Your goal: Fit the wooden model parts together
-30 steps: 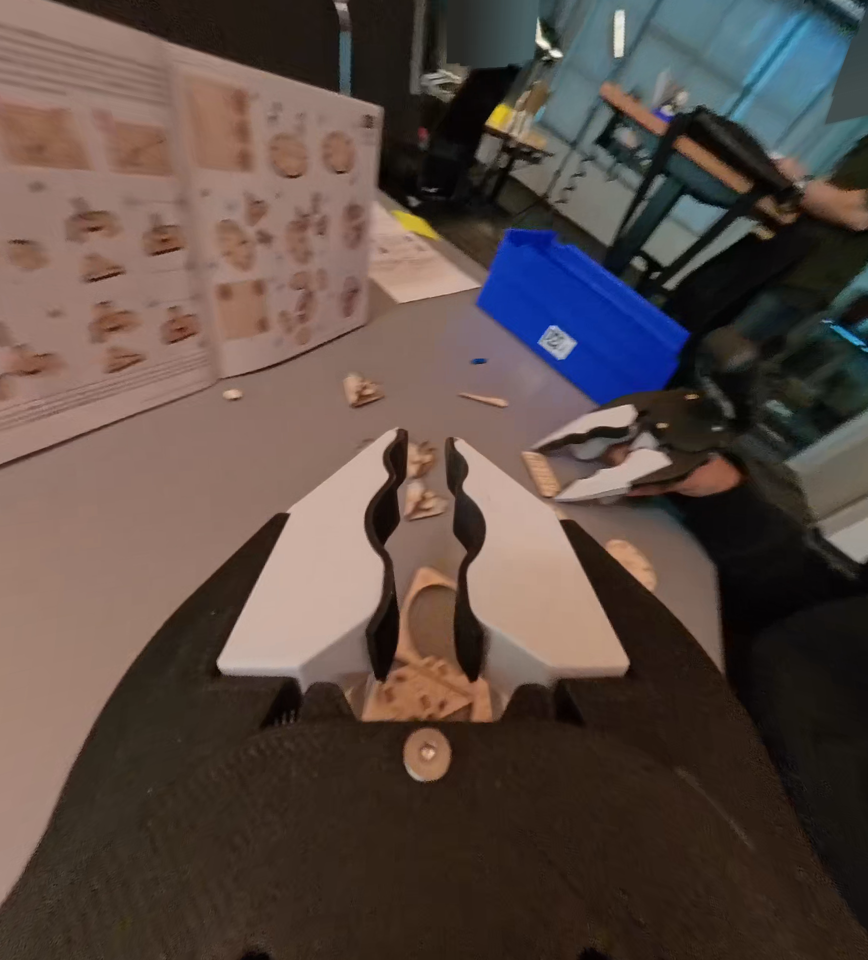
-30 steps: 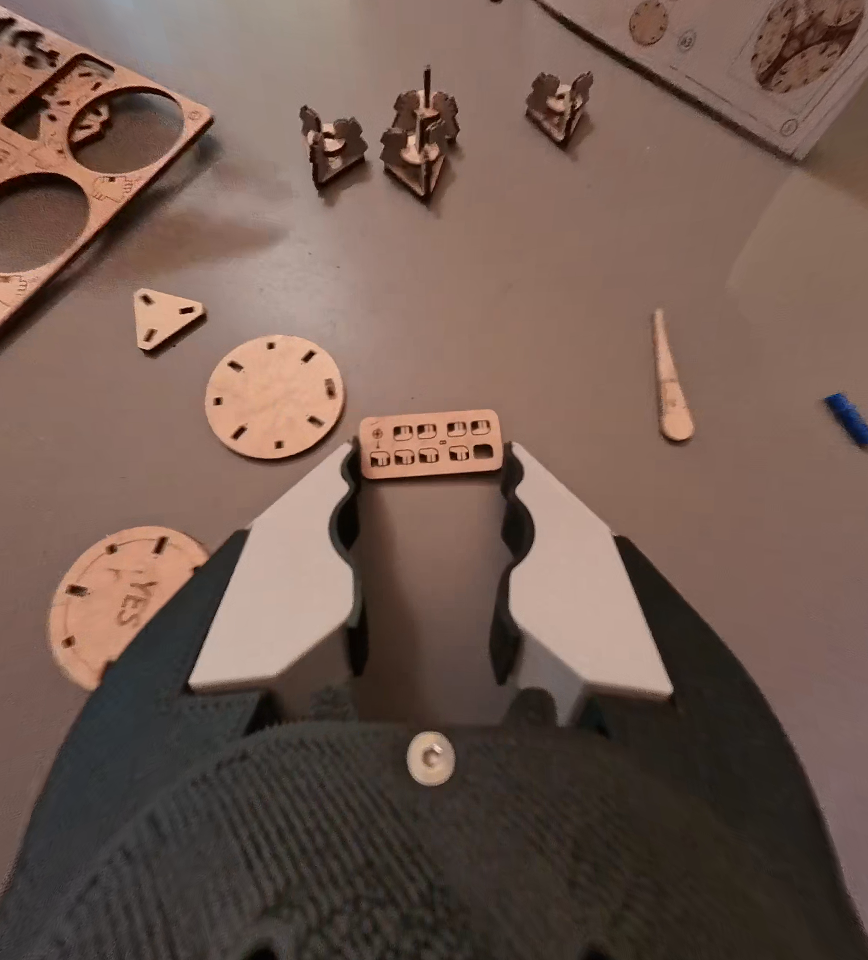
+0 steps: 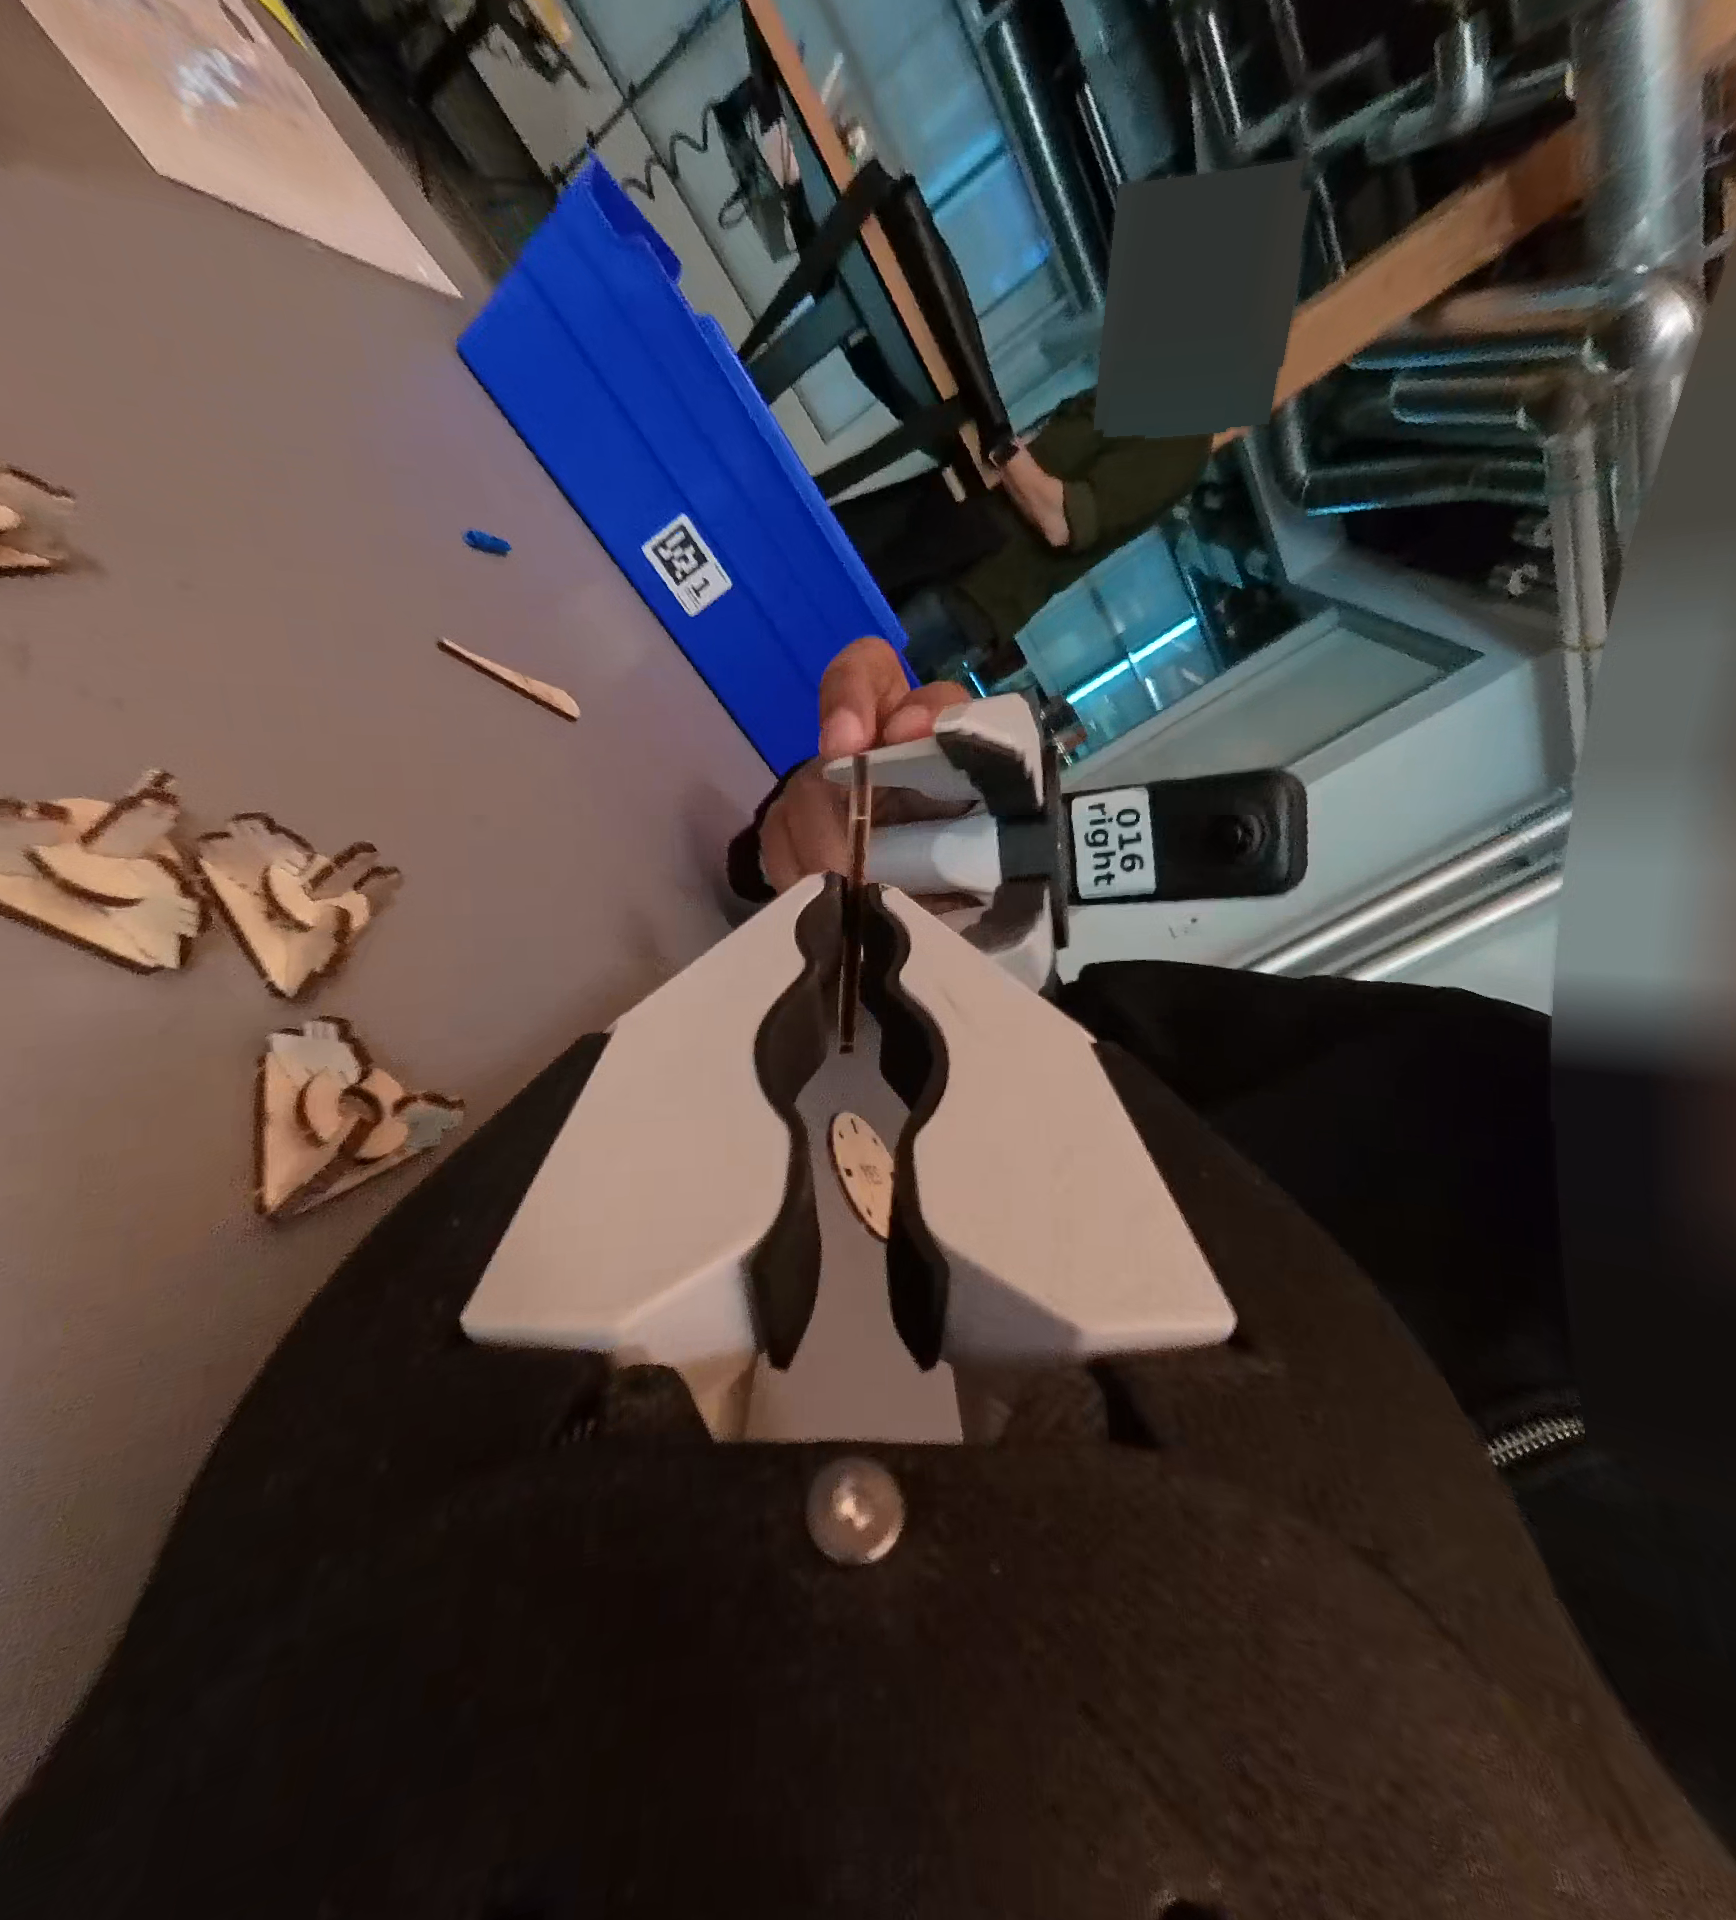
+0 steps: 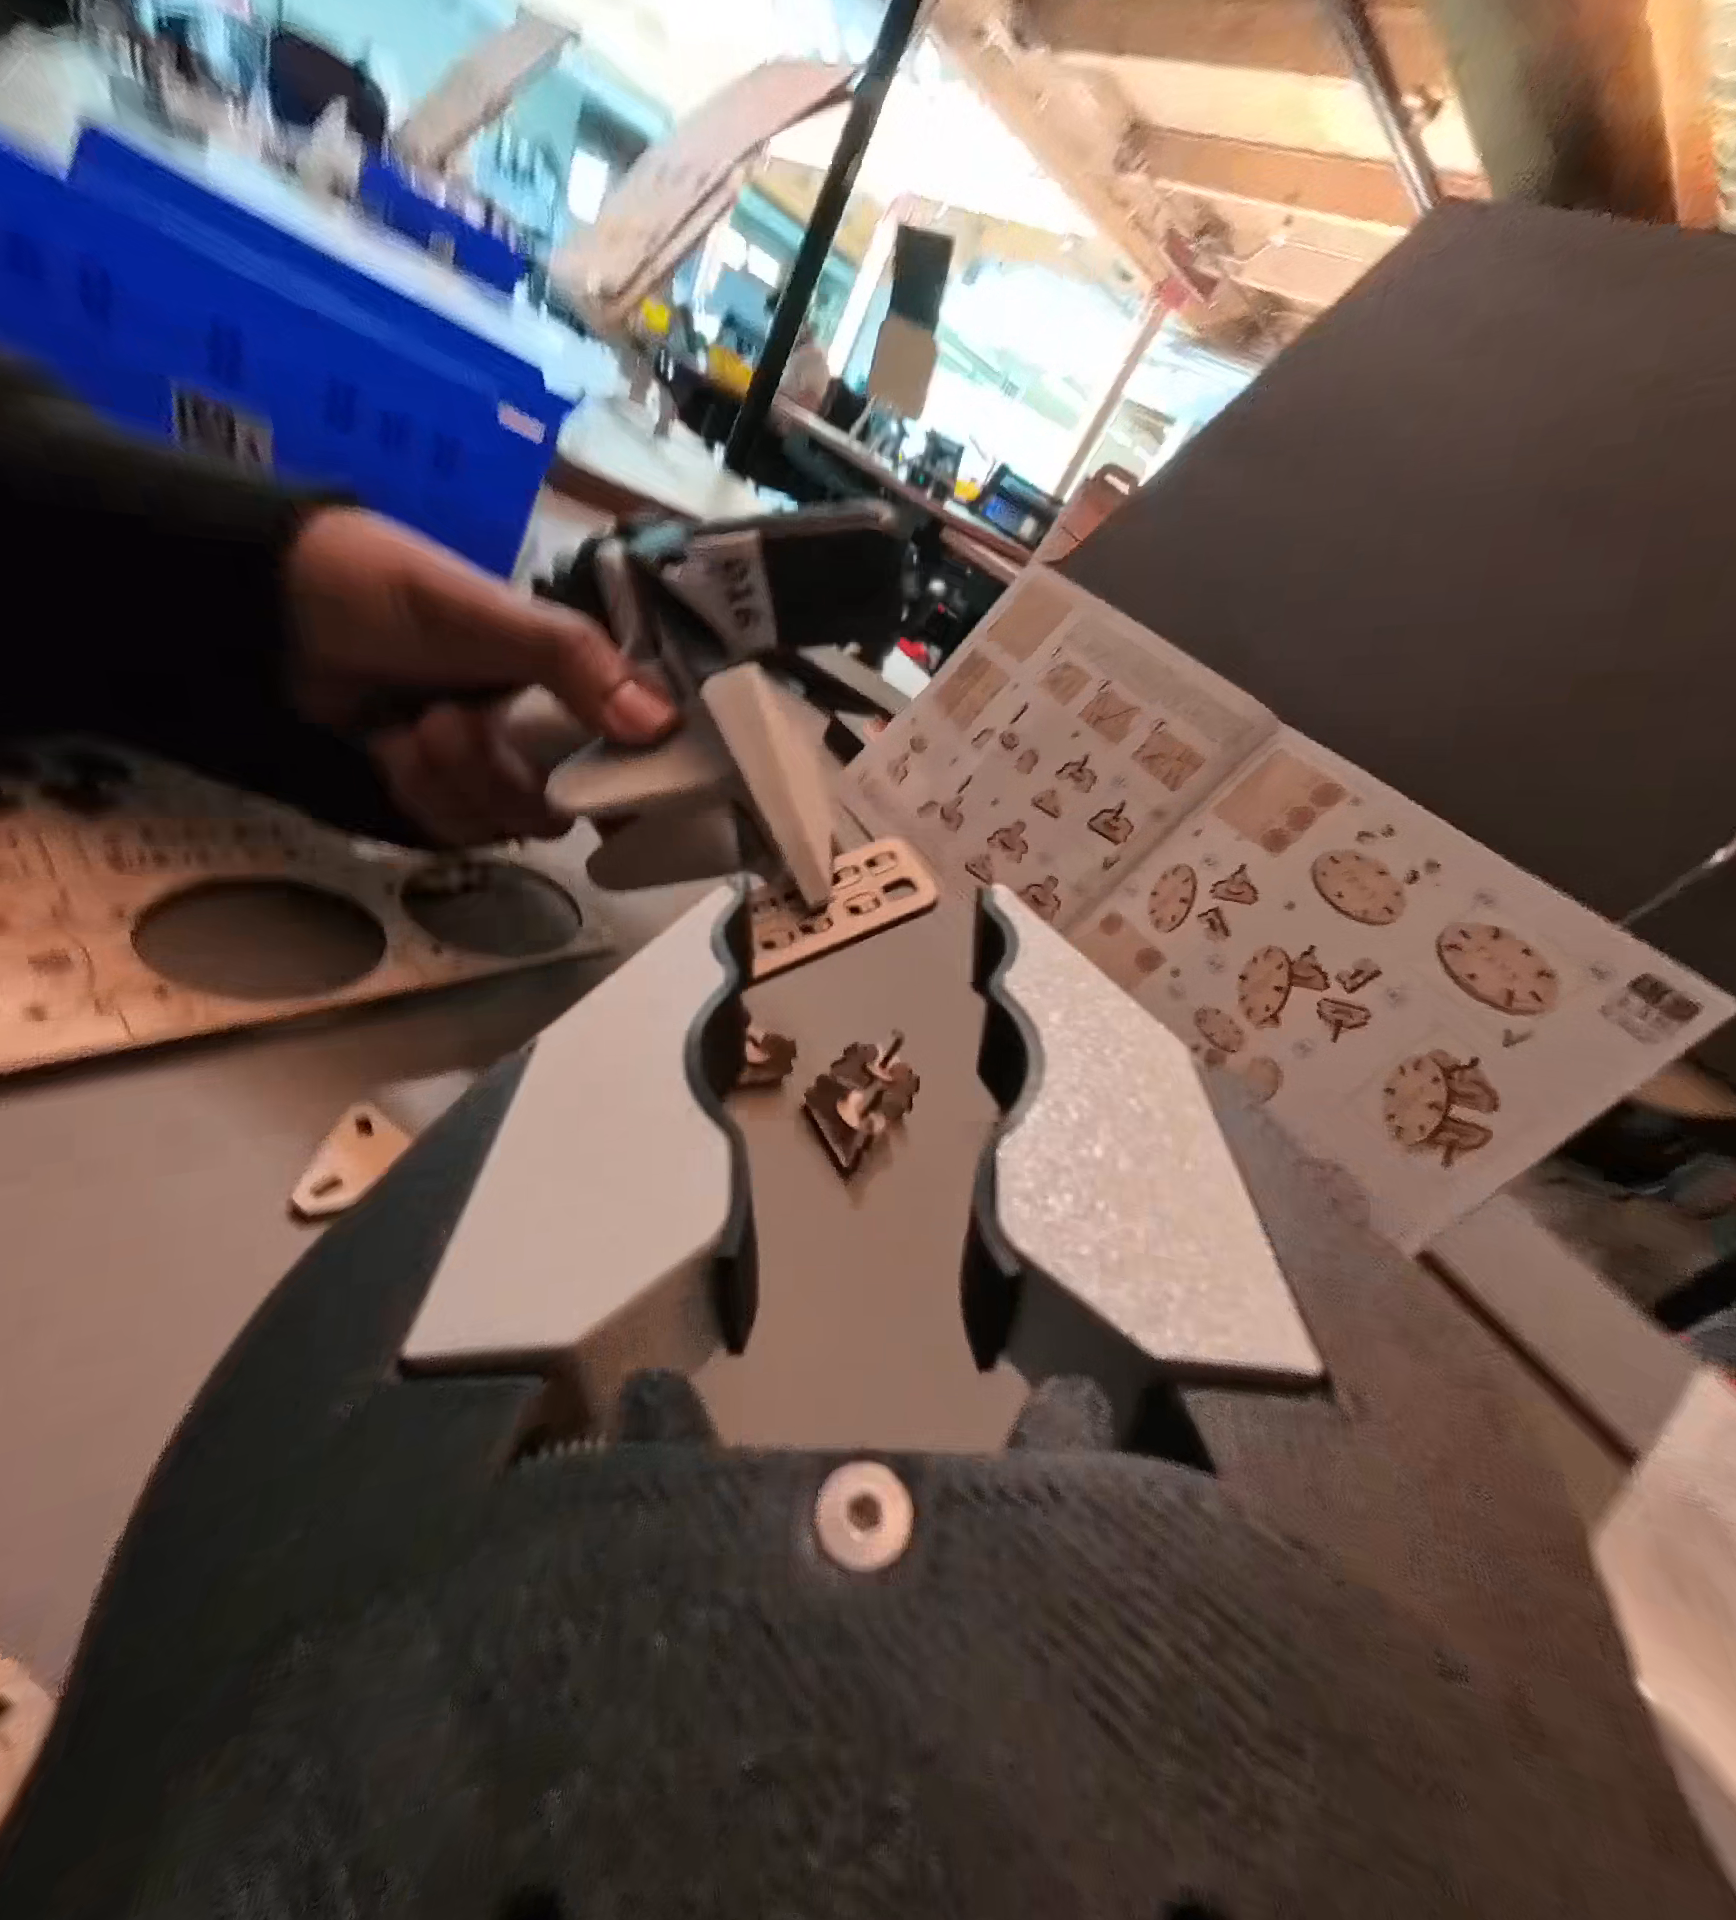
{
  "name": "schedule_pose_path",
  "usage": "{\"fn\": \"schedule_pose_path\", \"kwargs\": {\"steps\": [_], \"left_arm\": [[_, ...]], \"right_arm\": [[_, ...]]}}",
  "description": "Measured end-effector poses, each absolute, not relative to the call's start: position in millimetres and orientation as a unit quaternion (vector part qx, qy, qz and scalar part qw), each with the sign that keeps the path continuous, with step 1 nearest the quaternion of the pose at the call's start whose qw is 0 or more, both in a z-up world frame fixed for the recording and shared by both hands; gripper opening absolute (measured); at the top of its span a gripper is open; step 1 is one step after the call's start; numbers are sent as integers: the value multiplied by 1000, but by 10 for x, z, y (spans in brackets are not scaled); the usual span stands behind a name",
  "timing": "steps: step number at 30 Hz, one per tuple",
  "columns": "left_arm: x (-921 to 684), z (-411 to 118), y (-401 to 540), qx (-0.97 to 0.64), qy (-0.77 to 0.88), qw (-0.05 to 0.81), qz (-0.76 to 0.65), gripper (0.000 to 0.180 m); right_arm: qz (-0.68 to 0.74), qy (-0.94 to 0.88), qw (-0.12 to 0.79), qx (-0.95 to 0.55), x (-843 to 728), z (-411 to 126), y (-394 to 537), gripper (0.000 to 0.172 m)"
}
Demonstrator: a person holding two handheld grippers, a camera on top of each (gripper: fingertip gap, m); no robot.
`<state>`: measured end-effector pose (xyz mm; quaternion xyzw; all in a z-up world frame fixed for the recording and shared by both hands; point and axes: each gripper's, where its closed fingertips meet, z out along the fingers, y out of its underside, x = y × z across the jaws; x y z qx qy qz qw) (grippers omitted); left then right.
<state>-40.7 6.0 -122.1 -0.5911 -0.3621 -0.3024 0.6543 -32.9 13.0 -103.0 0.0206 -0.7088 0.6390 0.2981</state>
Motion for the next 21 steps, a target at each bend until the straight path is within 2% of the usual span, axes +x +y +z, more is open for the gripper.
{"fn": "schedule_pose_path", "kwargs": {"steps": [2,5,9,10,14,17,21], "left_arm": [[-431,-1206,40,-590,-360,662,-291,0],[-411,-1150,66,-593,-344,673,-277,0],[-348,-1135,143,-625,-319,671,-239,0],[-342,-1153,158,-638,-316,666,-222,0],[-327,-1175,190,-664,-306,657,-182,0],[-320,-1227,208,-680,-306,644,-169,0],[-315,-1241,225,-684,-305,642,-164,0]], "right_arm": [[666,-704,242,-41,-413,-980,184,40],[656,-732,123,-139,-538,-1161,188,51],[696,-685,-21,-214,-510,-1122,174,25],[702,-675,-44,-222,-502,-1109,176,23],[691,-684,-67,-223,-467,-1169,140,24],[699,-678,-57,-220,-465,-1138,145,11],[695,-682,-66,-218,-449,-1154,142,8]]}}
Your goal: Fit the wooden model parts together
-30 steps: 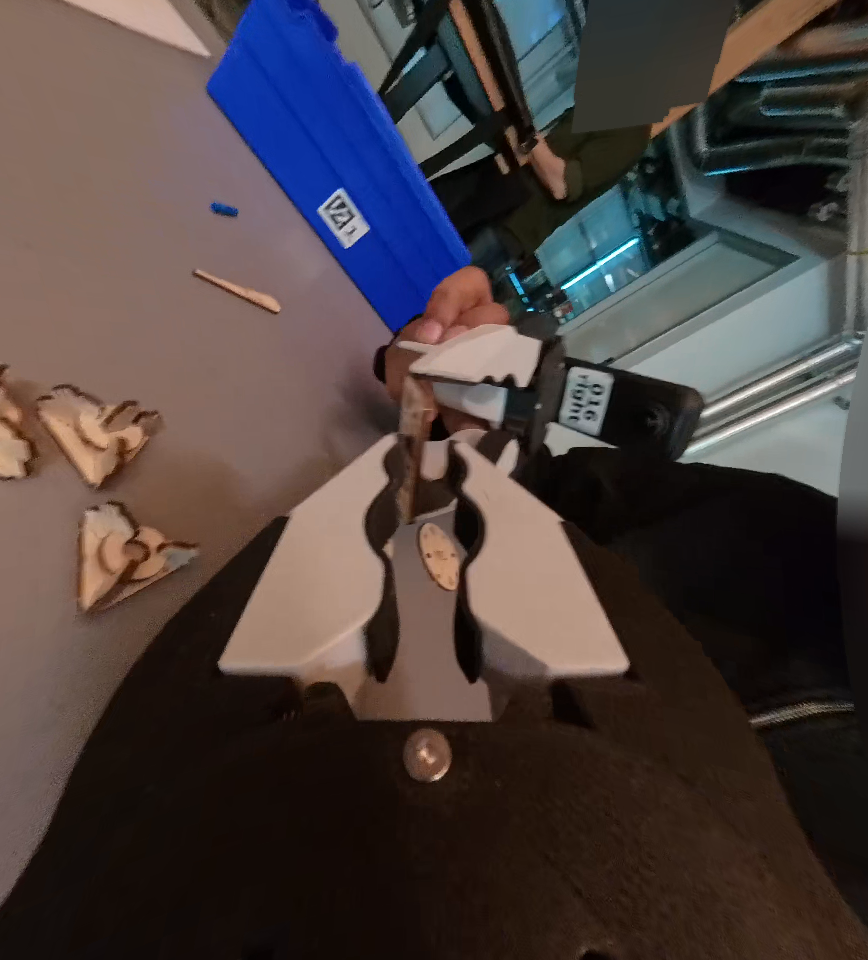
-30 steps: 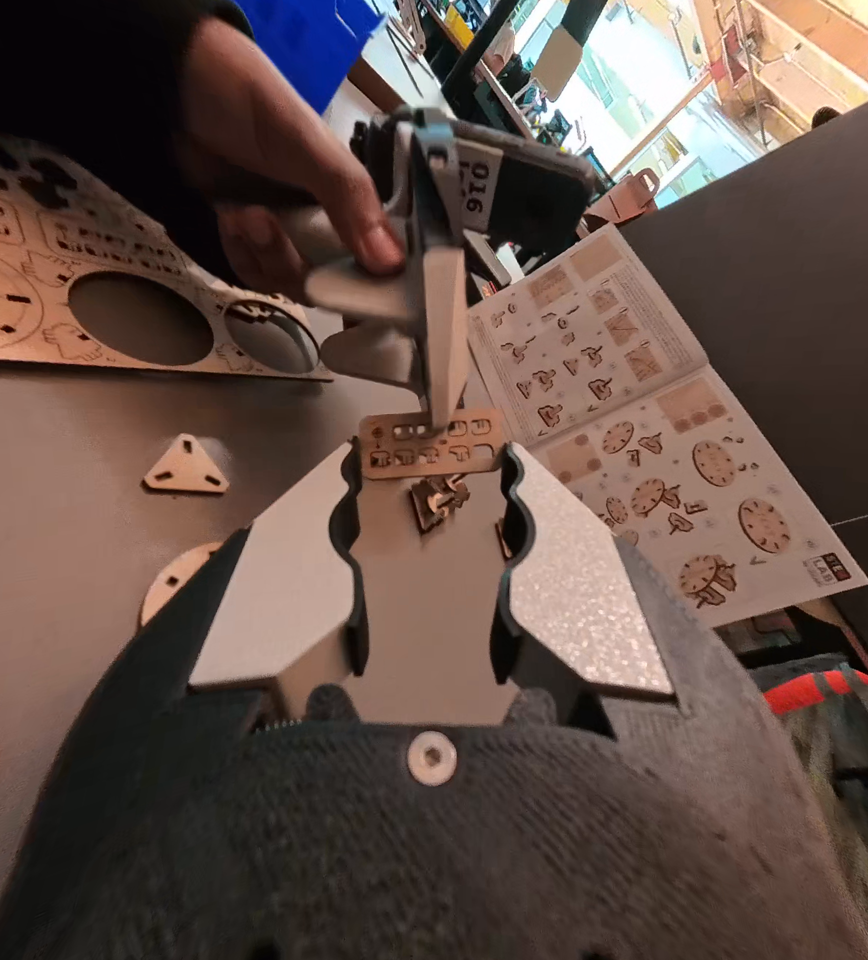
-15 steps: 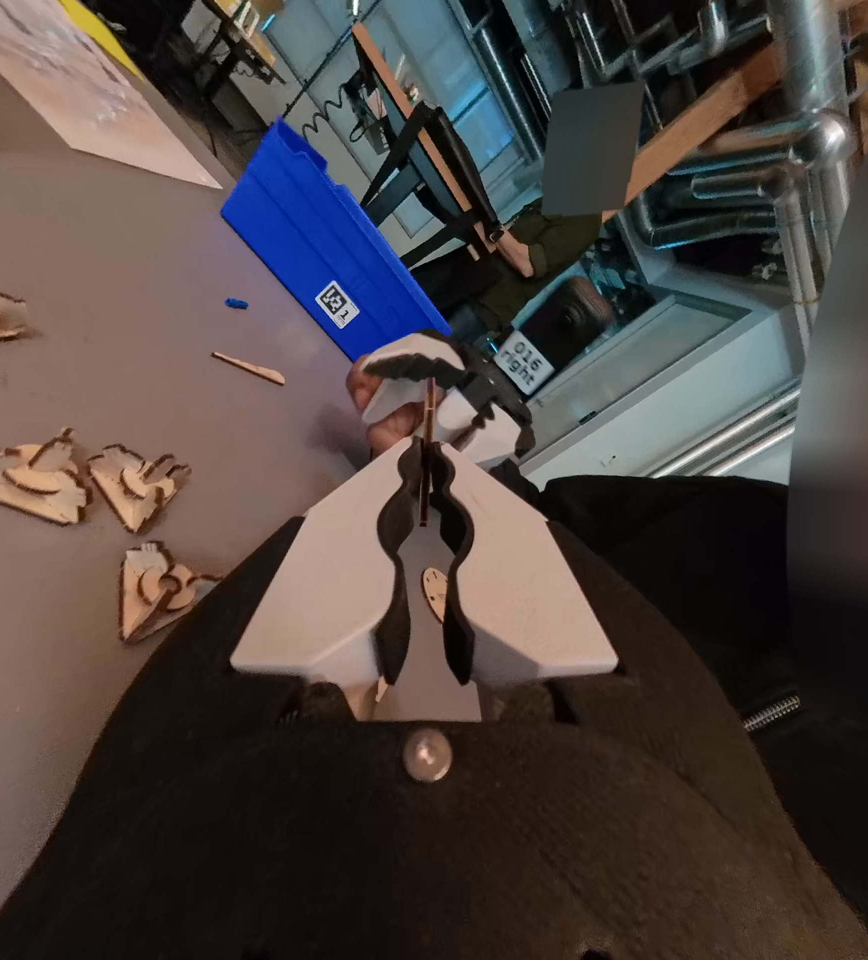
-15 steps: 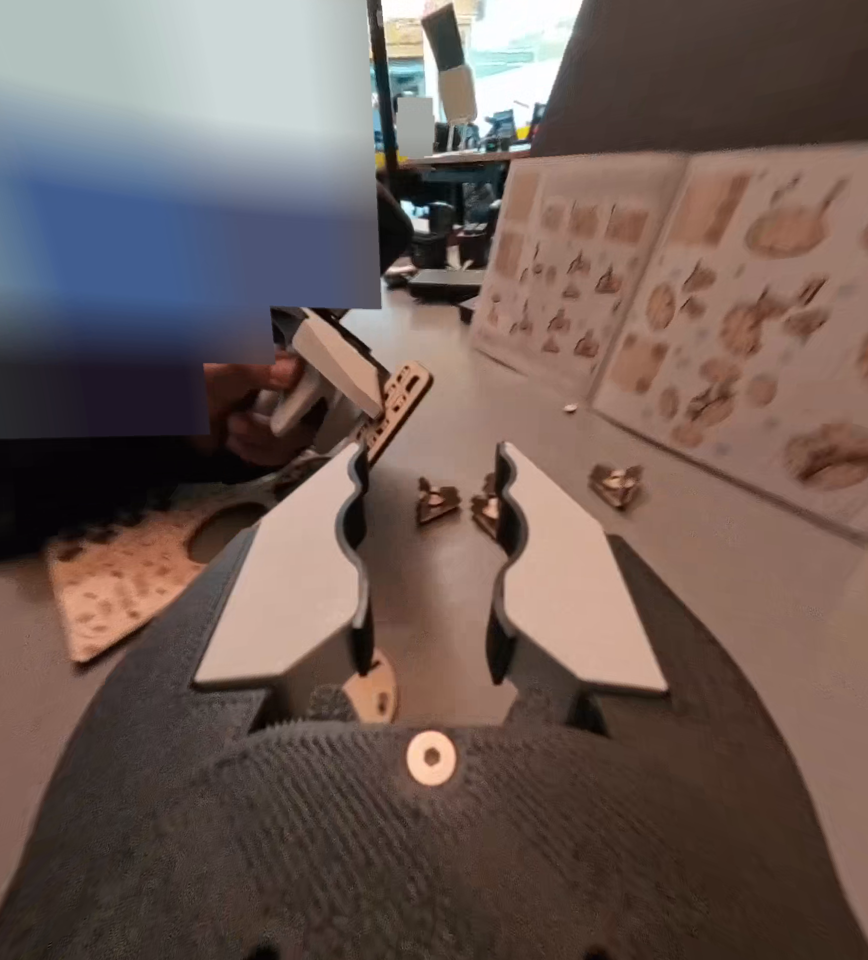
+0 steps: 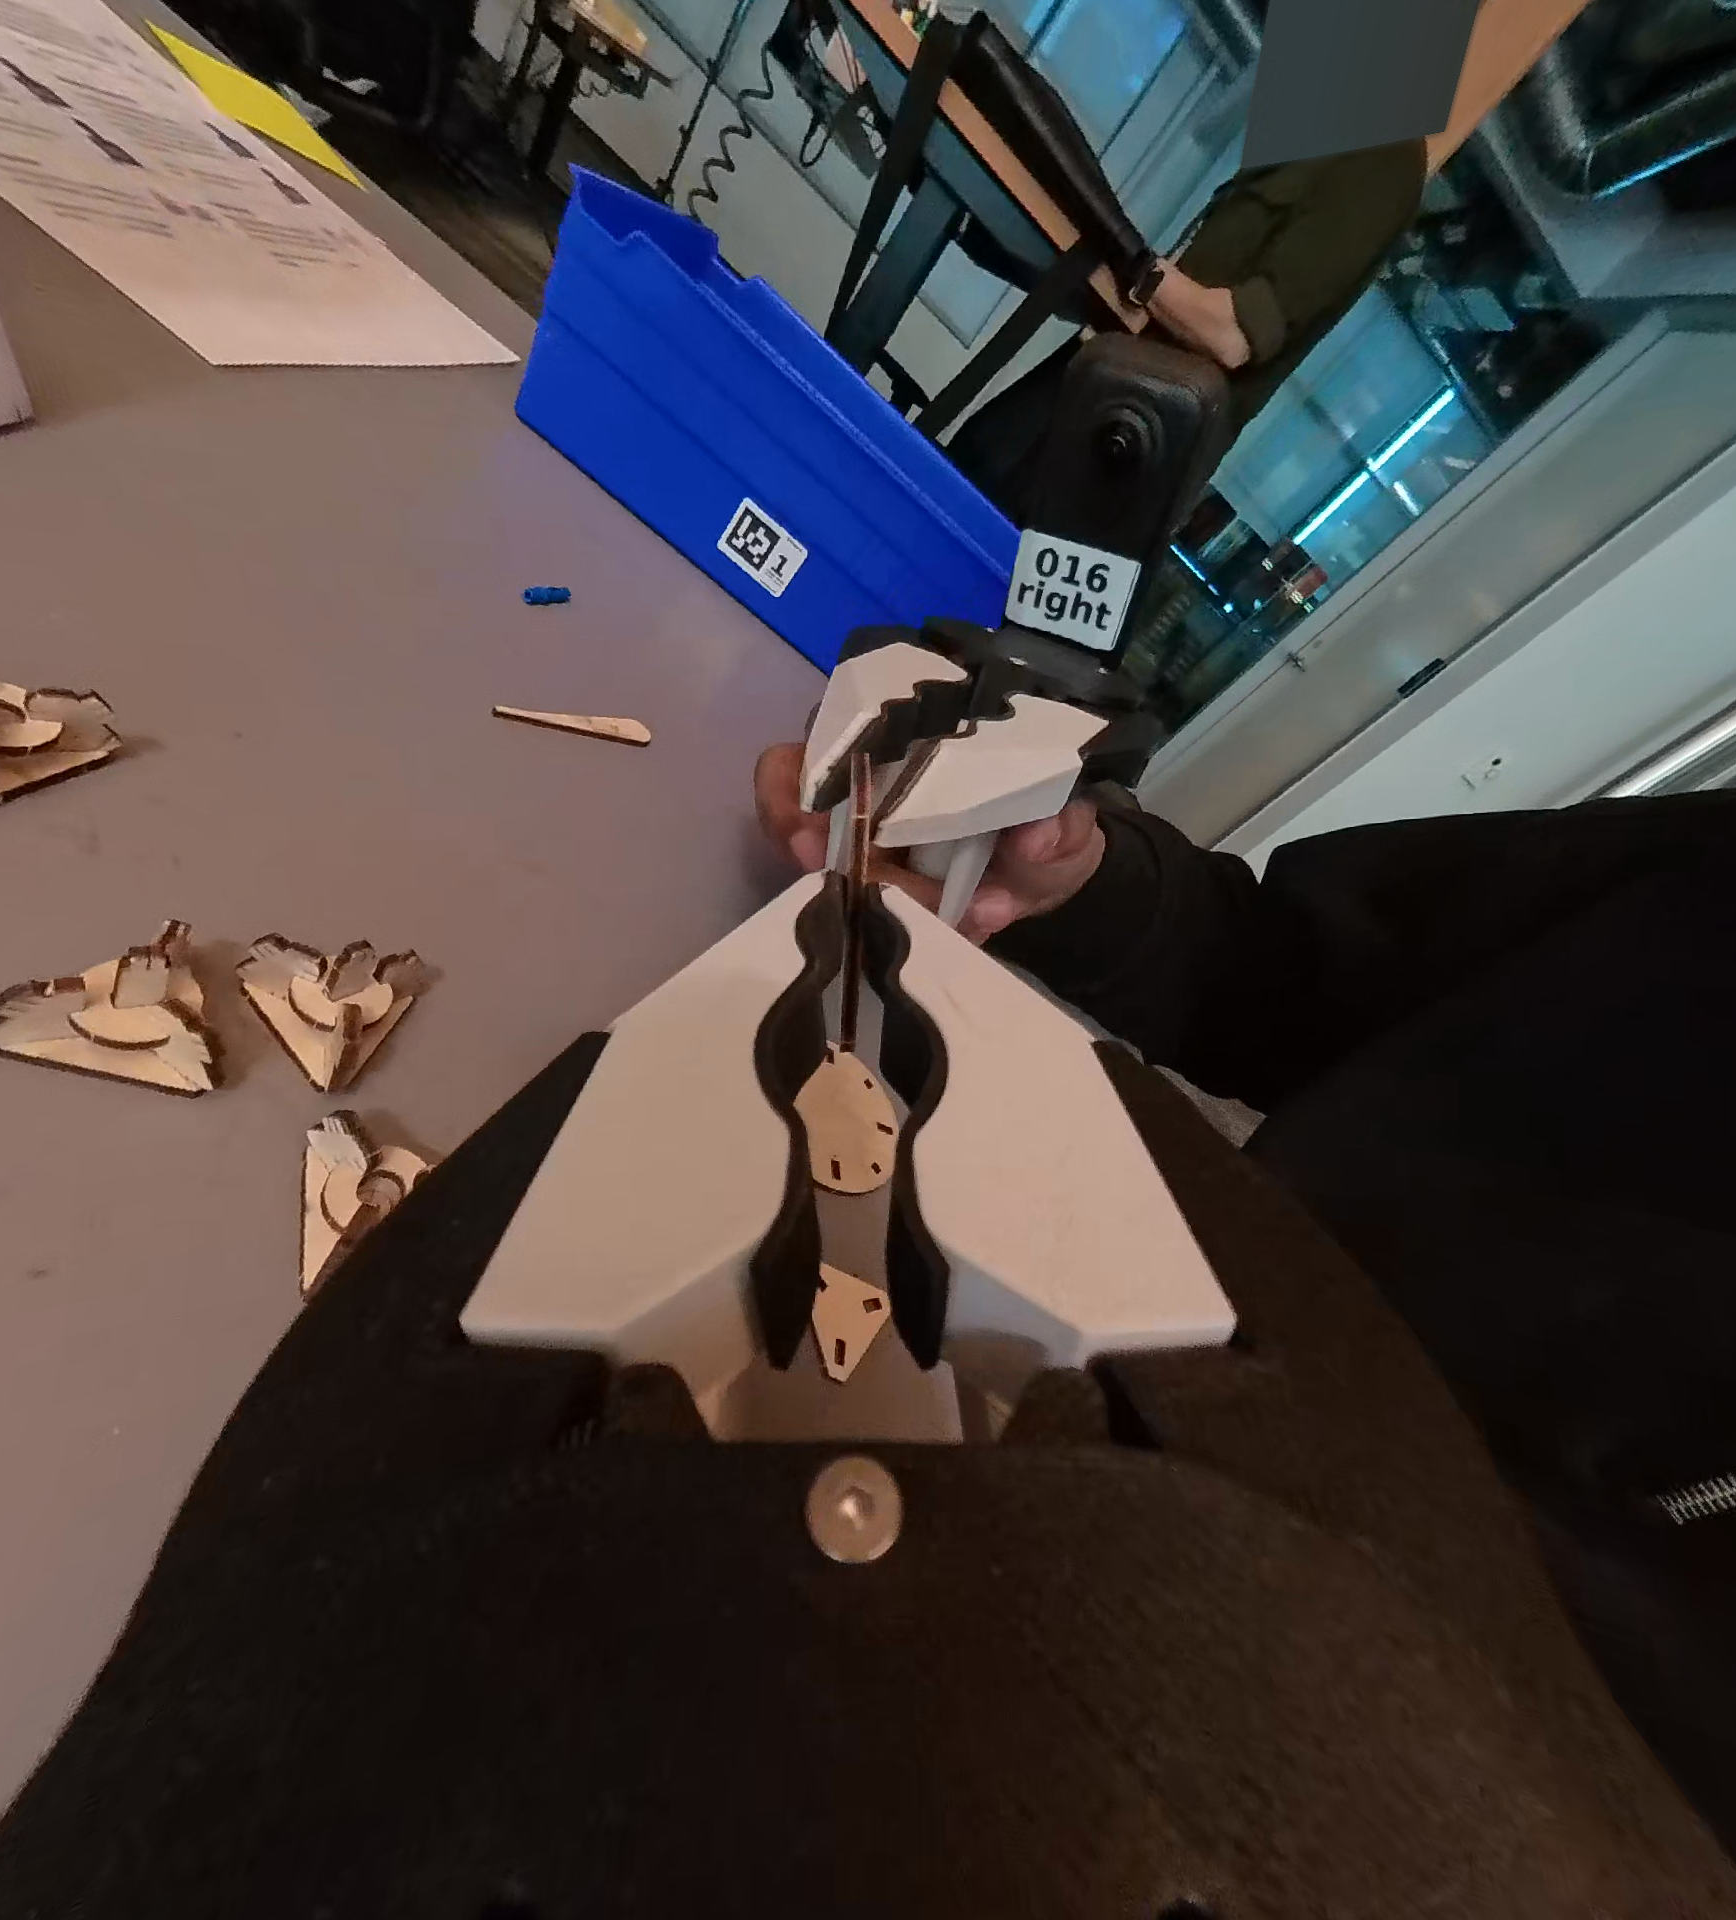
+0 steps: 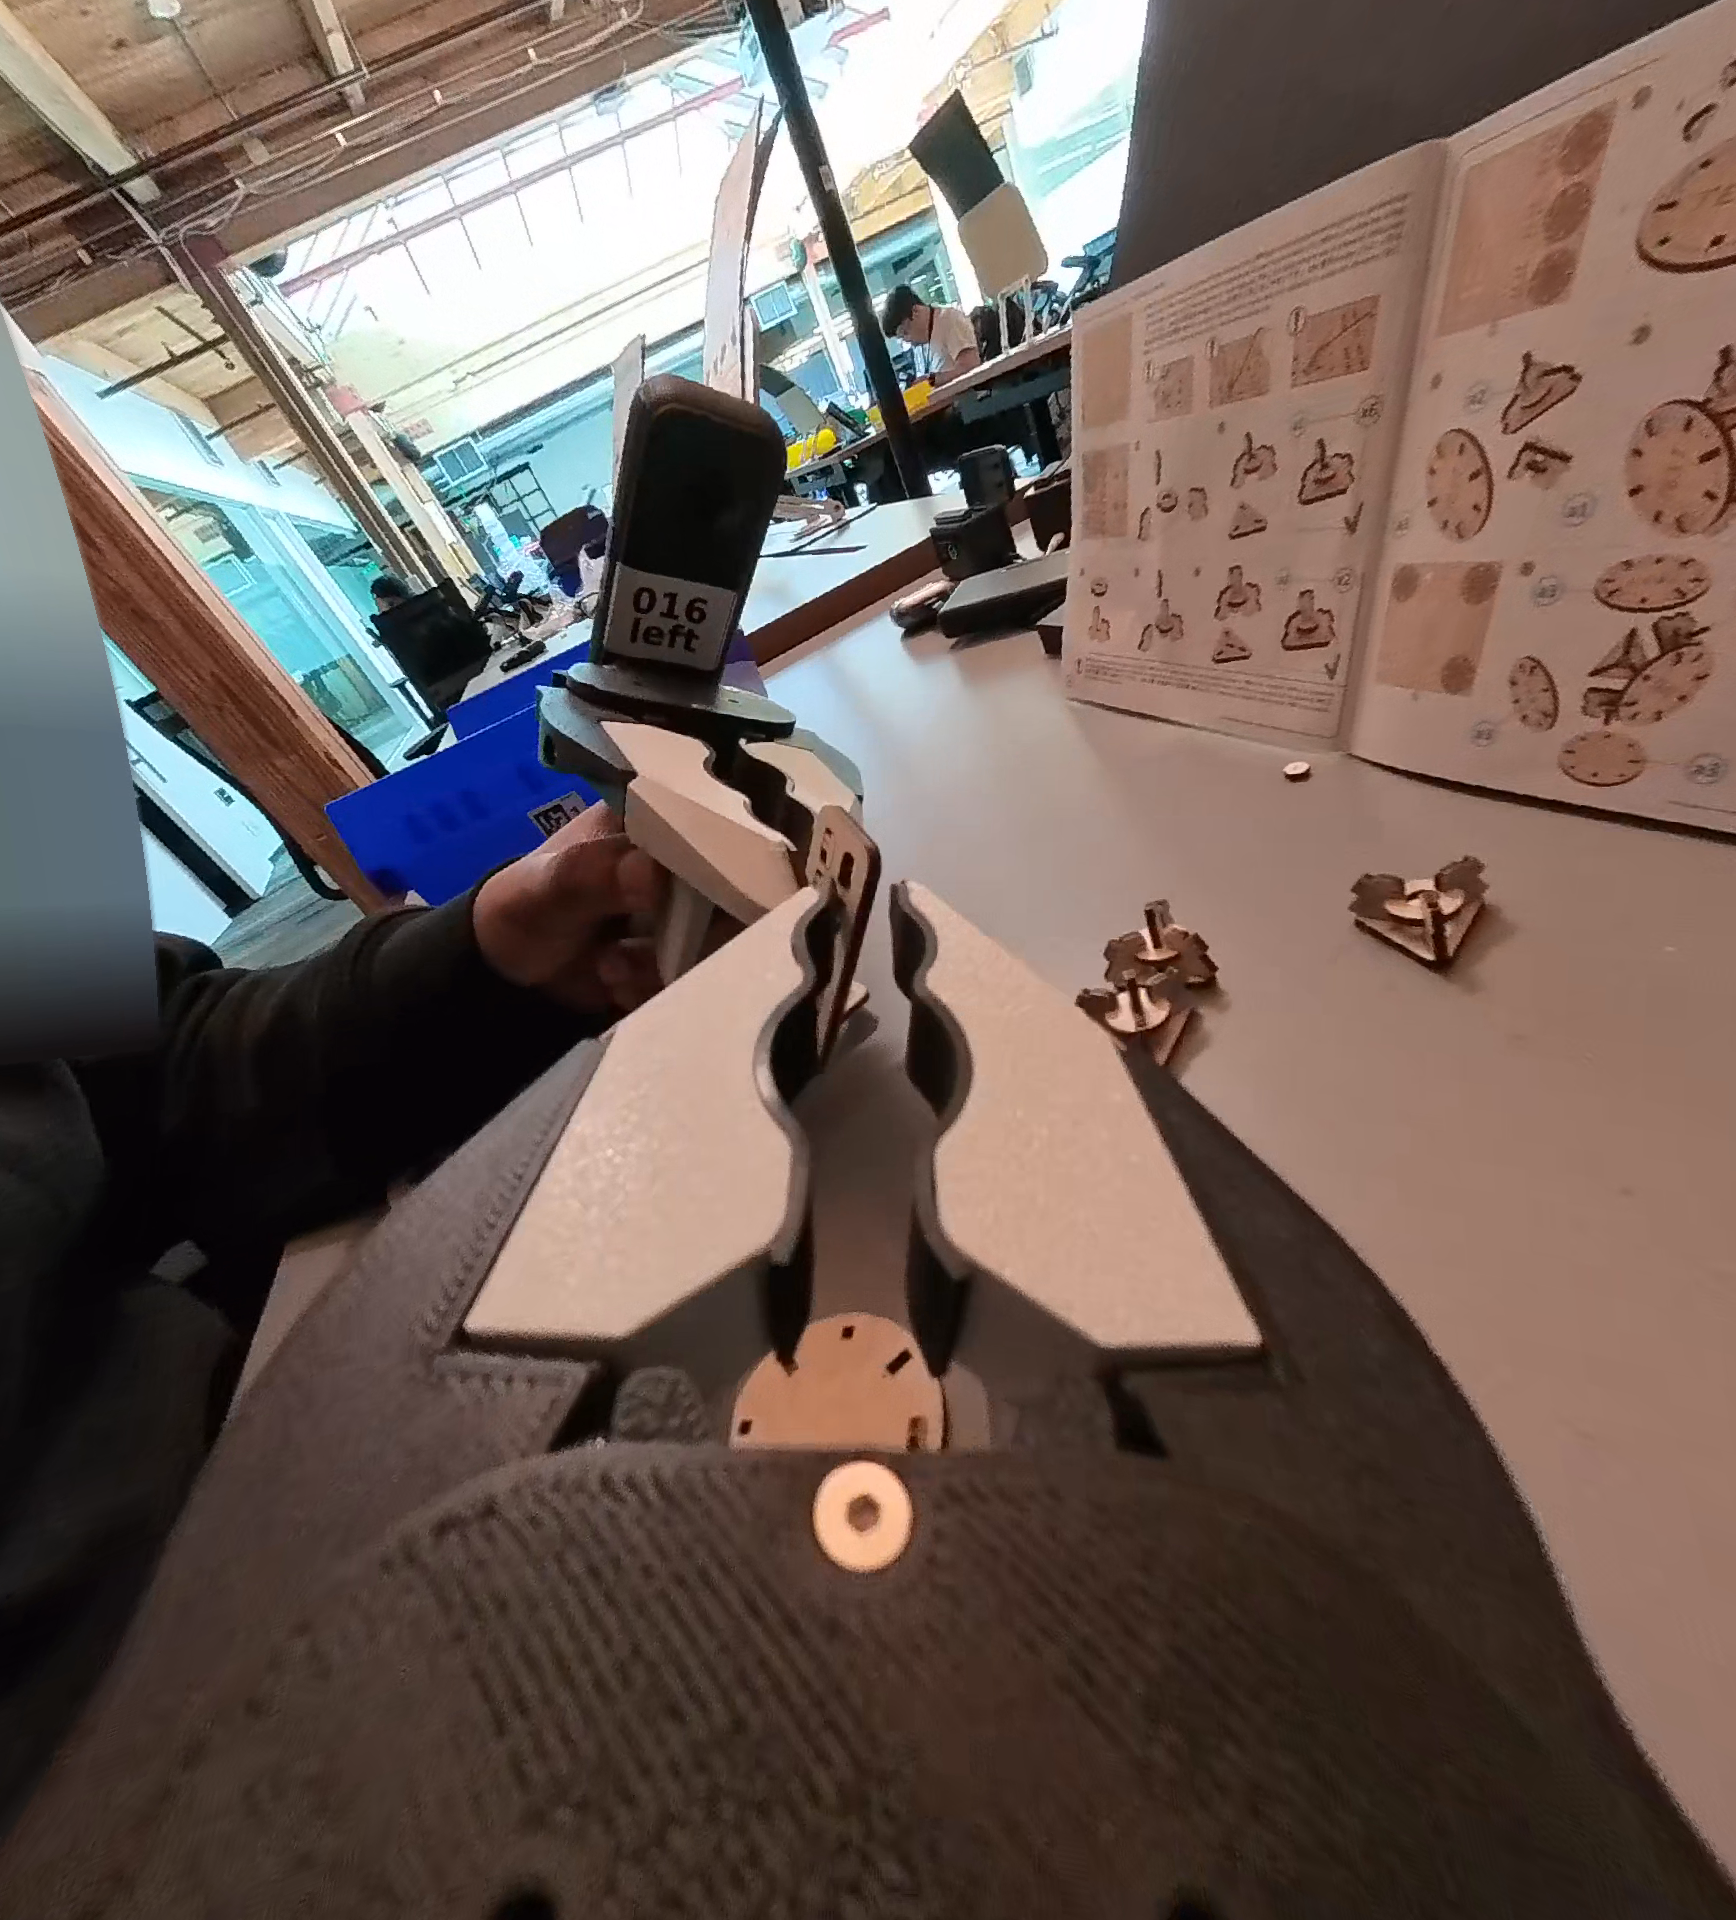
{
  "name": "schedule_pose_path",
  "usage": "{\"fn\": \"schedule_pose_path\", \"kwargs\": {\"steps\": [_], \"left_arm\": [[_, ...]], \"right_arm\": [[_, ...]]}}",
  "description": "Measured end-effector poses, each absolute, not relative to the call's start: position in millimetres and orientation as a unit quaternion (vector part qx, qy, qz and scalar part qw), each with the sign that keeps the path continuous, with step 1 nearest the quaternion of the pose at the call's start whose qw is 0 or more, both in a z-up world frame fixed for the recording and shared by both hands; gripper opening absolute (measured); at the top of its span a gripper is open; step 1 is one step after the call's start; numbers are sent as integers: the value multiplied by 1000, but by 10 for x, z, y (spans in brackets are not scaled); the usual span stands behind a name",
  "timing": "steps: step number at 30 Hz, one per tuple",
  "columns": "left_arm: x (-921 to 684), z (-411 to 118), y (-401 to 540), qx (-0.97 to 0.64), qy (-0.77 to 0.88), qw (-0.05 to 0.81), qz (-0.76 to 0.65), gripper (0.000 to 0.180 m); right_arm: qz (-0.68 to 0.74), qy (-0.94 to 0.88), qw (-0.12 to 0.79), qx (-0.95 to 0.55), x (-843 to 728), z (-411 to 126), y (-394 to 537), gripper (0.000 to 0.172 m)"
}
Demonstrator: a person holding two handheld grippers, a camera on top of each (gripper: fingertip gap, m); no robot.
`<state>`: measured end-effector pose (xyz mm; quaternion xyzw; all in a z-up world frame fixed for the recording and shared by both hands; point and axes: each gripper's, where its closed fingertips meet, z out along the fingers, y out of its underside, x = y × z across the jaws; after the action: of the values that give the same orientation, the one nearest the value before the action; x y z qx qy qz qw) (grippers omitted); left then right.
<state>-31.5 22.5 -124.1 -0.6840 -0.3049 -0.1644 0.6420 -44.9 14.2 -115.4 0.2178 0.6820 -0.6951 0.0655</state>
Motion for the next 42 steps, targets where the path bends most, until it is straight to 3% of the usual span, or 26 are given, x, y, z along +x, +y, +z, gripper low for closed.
{"fn": "schedule_pose_path", "kwargs": {"steps": [15,21,35,42], "left_arm": [[-309,-1242,234,-705,-295,633,-127,0],[-316,-1259,238,-747,-282,601,-29,0],[-316,-1254,245,-765,-278,581,38,0],[-315,-1249,229,-751,-281,598,-12,0]], "right_arm": [[-686,687,108,215,-404,-1184,131,3],[-678,697,101,210,-410,-1189,133,4],[-669,709,76,210,-418,-1183,135,2],[-674,706,71,205,-413,-1173,117,3]]}}
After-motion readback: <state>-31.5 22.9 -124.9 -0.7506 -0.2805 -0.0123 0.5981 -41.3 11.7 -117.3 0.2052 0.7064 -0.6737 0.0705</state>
